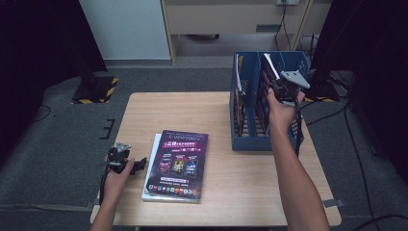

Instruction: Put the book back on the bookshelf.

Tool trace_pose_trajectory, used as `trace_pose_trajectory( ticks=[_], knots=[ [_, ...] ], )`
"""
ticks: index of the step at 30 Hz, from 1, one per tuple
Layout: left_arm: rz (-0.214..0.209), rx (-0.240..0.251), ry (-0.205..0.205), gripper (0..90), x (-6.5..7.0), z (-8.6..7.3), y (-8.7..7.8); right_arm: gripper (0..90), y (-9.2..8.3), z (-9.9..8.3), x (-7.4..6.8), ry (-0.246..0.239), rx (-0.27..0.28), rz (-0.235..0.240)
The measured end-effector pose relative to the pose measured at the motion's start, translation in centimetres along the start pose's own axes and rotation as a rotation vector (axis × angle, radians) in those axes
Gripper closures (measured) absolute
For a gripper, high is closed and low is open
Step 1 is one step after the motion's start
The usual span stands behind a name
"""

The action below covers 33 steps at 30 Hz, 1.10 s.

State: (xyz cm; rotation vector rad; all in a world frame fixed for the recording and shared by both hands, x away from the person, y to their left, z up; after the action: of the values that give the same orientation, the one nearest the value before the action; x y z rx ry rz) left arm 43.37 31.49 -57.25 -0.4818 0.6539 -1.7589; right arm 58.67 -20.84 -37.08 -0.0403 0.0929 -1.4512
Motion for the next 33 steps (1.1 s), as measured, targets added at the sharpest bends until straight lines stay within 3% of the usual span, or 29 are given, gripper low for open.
trace_pose_trajectory(
  ticks=[19,33],
  knots=[
    [-0.001,0.000,-0.001,0.8,0.0,0.0,0.0,80.2,0.1,-0.9,-2.5,-0.022,-0.016,0.050],
    [-0.001,0.000,0.000,0.8,0.0,0.0,0.0,56.3,-0.1,-0.8,-3.0,0.010,-0.009,0.097]
  ],
)
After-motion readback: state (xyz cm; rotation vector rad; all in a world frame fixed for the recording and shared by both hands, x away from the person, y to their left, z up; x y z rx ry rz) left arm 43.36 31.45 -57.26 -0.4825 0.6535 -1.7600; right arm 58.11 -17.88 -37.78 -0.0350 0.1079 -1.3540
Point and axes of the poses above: each handheld gripper's, and its own axes: y roughly forward along the jaws, z roughly out of its top, x roughly to its right, the point moved 5 cm from there along y, roughly forward along the jaws, and after that the axes turned 5 degrees about x, right-handed, at the moved point
